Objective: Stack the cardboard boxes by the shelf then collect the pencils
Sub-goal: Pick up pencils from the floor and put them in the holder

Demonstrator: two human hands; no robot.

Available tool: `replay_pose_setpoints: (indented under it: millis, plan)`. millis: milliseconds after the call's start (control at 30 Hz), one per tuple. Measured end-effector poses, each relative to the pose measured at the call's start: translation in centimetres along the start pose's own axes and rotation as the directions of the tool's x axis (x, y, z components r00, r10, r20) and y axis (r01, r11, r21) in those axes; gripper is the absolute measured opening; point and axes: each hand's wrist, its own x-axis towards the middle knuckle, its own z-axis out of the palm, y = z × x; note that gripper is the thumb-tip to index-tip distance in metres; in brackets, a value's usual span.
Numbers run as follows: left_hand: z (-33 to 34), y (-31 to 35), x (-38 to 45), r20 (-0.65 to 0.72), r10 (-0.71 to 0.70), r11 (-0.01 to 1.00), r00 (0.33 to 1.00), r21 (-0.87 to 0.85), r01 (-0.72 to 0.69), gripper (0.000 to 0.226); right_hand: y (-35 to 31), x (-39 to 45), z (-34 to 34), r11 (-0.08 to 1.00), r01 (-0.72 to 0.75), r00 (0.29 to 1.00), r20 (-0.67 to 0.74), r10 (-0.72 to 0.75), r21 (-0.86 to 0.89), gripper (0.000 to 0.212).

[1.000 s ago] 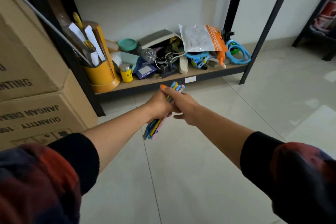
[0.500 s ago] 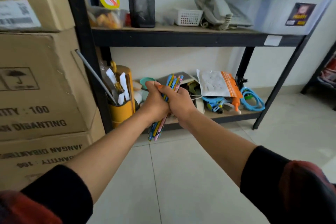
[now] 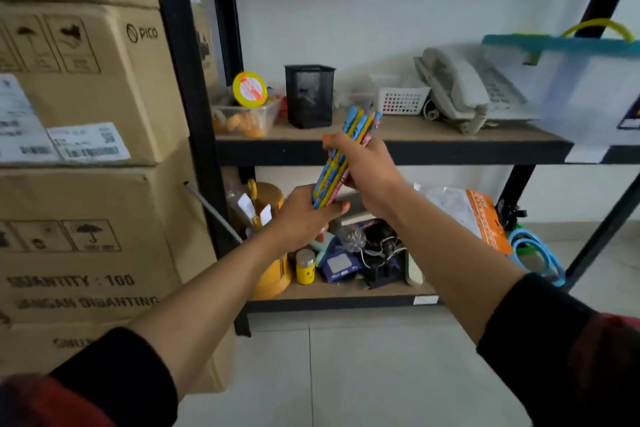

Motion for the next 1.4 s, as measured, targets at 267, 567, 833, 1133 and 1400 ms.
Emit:
replay_pose_setpoints:
  millis: [267,567,833,1133,1400]
  plan:
    - [-3.3,7.0,1.2,0.056,0.066,0.967,0.996,0.243,-0.078,0.015,-5.4,-0.1,-1.0,0.995,-0.067,0.988,0.137,0.077,-0.077,0.019]
    - [-7.0,11.2,4.6,-0.050,0.179,0.892,0.983,0.430,-0.140,0.062,-11.3,3.5,-2.4,0.987,0.161,0.986,-0.031,-0.162,-0.026,0.018]
    - [-10.1,10.7,12.8,-0.281,0.425,0.668,0.860,0.739,-0.089,0.045,-12.1,12.8,-4.2,0.971,0.169,0.971,-0.197,-0.135,0.168,0.016]
    - [-10.8,10.7,17.5,-0.288,0.003,0.474,0.958,0.844,0.252,0.106,-10.2,17.6,-1.5,0.964,0.202,0.963,-0.217,-0.162,0.173,0.020]
    - [-11.9,11.5,17.7,-0.129,-0.138,0.634,0.982,0.750,0.187,0.096,-8.8,19.0,-0.2,0.974,0.066,0.988,-0.123,-0.095,-0.215,0.025]
